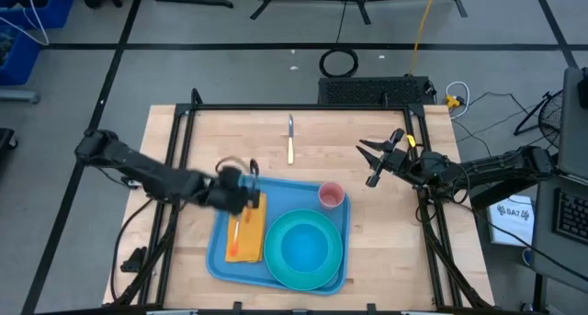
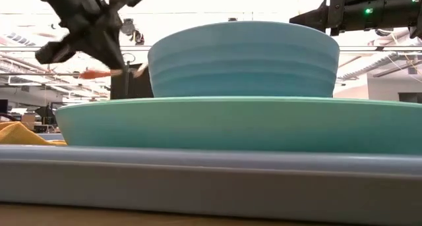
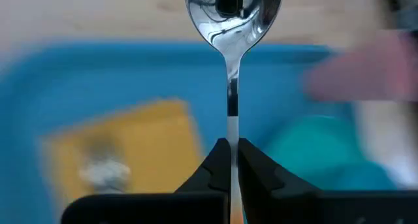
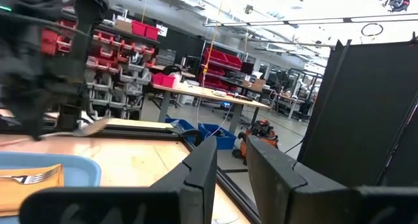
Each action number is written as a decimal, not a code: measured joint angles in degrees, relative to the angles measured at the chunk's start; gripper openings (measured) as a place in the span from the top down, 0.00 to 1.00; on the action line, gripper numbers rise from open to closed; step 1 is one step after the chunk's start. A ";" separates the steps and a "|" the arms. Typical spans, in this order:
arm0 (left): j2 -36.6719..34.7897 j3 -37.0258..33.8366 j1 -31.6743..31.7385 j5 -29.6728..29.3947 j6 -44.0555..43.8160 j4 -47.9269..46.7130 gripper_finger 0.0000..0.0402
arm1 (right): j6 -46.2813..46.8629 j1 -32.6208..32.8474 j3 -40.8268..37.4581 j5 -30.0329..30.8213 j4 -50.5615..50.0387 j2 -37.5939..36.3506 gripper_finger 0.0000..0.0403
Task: Set up tray
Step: Put the orange spoon on the orange napkin to the right of the orange fork
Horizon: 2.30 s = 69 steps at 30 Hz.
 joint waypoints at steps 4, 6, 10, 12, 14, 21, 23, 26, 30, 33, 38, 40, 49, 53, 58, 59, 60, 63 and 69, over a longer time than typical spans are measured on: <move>3.60 0.03 -8.14 -5.71 -10.62 5.82 0.98 | 0.69 -0.01 0.00 -0.01 0.29 0.00 0.81; 6.25 0.05 -9.84 -5.73 -15.20 7.78 0.98 | 0.69 -0.02 0.00 -0.02 0.46 0.00 0.81; 11.16 0.01 -10.95 -1.80 -21.47 9.55 0.98 | 1.24 -0.01 0.00 -0.09 1.02 -0.02 0.81; 13.15 0.03 -11.07 1.70 -23.19 9.68 0.98 | 1.26 -0.01 0.01 -0.14 0.95 0.00 0.81; 14.62 0.20 -11.16 3.30 -23.87 9.45 0.98 | 1.26 0.00 0.00 -0.15 0.93 -0.02 0.81; 16.87 1.27 -11.26 8.97 -26.04 8.93 0.98 | 1.26 -0.02 0.00 -0.17 0.97 -0.02 0.81; 16.72 1.26 -11.46 9.98 -26.79 7.34 0.98 | 1.26 -0.02 0.00 -0.17 0.90 0.00 0.81; 16.75 1.25 -11.69 12.03 -28.59 4.71 0.98 | 1.26 -0.02 0.00 -0.17 0.86 0.00 0.81; 16.75 1.23 -11.97 12.84 -29.92 2.96 0.98 | 1.26 0.00 0.00 -0.19 0.66 0.00 0.81; 16.74 1.23 -11.92 12.56 -29.83 2.72 0.98 | 1.26 0.00 0.00 -0.20 0.66 0.00 0.81; 16.72 1.23 -11.88 11.79 -28.71 2.27 0.98 | 1.26 0.00 0.00 -0.20 0.70 0.00 0.81; 16.72 1.23 -11.84 12.06 -28.78 1.30 0.98 | 1.26 0.00 0.00 -0.20 0.70 0.00 0.81; 16.72 1.21 -9.97 10.83 -25.87 1.34 0.98 | 1.26 0.00 0.01 -0.22 0.82 0.00 0.81; 16.72 1.21 -8.60 10.86 -23.55 1.42 0.98 | 1.64 0.00 0.00 -0.22 0.81 0.00 0.81; 17.66 1.21 -8.02 11.29 -22.51 1.99 0.98 | 1.72 -0.01 0.00 -0.22 0.61 0.00 0.81; 17.84 1.16 -8.04 11.45 -22.51 1.94 0.98 | 1.72 0.00 0.00 -0.22 0.48 0.02 0.81; 17.87 1.13 -8.11 11.82 -22.51 1.96 0.98 | 1.72 0.00 0.00 -0.22 0.48 0.02 0.81; 20.00 1.16 -8.08 12.17 -22.48 4.50 0.98 | 1.72 0.00 0.00 -0.22 0.44 0.01 0.81; 22.01 1.34 -8.66 14.84 -22.62 6.26 0.98 | 1.72 0.00 0.00 -0.22 0.44 0.02 0.81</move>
